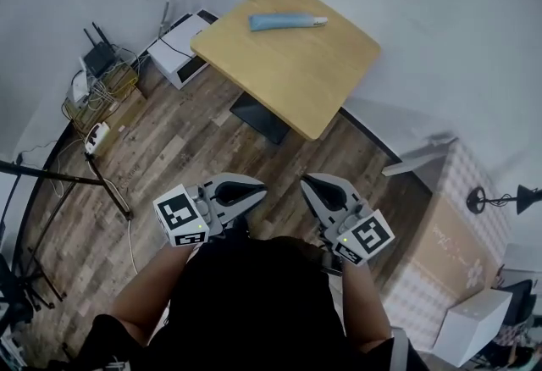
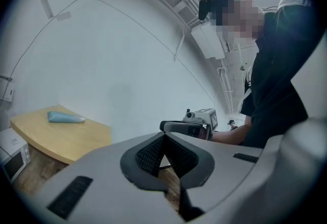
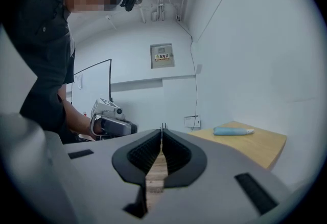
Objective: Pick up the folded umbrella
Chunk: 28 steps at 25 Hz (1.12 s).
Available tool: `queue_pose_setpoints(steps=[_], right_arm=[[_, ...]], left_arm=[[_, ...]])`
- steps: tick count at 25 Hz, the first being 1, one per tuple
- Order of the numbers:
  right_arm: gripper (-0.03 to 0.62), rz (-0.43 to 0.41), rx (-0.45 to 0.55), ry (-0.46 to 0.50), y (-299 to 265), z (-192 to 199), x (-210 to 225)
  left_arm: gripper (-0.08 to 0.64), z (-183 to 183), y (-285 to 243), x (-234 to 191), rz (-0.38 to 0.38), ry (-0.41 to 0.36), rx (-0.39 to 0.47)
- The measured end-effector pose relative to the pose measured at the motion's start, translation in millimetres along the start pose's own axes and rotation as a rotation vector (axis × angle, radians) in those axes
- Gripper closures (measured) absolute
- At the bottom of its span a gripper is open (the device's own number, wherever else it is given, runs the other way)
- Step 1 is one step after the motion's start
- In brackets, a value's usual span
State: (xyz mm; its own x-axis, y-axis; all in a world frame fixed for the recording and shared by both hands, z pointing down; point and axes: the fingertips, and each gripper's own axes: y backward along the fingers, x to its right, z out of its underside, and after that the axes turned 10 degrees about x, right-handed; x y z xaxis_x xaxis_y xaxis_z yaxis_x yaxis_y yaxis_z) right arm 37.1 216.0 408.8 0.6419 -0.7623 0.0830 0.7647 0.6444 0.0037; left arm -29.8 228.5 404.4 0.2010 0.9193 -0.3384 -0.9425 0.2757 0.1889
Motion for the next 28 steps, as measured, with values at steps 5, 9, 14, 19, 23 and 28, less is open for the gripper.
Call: queue_pose_setpoints(steps=[5,9,14,19,23,28], right_arm=[[0.571,-0.01,-0.015,-0.013,-38.5,-0.9,19.0],[0.571,-0.012,-0.06,-0.009,-46.4,11.6,39.1],[0.571,-0.018,-0.06,-0.037,-67.8,18.8,74.7],[0.571,-0.036,-0.047,-0.049,-91.1,16.1,122.3],[0.571,-0.071,-0.031,-0.034,-115.7,3.7,158.3],[0.571,-0.104,-0.024,-0.008,-138.1,-11.7,209.4]], left_arm=[[0.548,-13.4,8.8,-52.4,-0.042,0.02,0.025],[0.548,-11.1,1.9,-77.2,-0.055,0.038,0.03],[0.548,-8.8,-12.3,-113.4,-0.07,0.054,0.017],[0.548,-22.5,-37.1,-150.8,-0.102,0.047,0.009],[0.548,-40.3,-56.3,-182.9,-0.125,0.031,0.004],[0.548,-64.9,-93.7,-221.5,-0.141,0.006,0.015]])
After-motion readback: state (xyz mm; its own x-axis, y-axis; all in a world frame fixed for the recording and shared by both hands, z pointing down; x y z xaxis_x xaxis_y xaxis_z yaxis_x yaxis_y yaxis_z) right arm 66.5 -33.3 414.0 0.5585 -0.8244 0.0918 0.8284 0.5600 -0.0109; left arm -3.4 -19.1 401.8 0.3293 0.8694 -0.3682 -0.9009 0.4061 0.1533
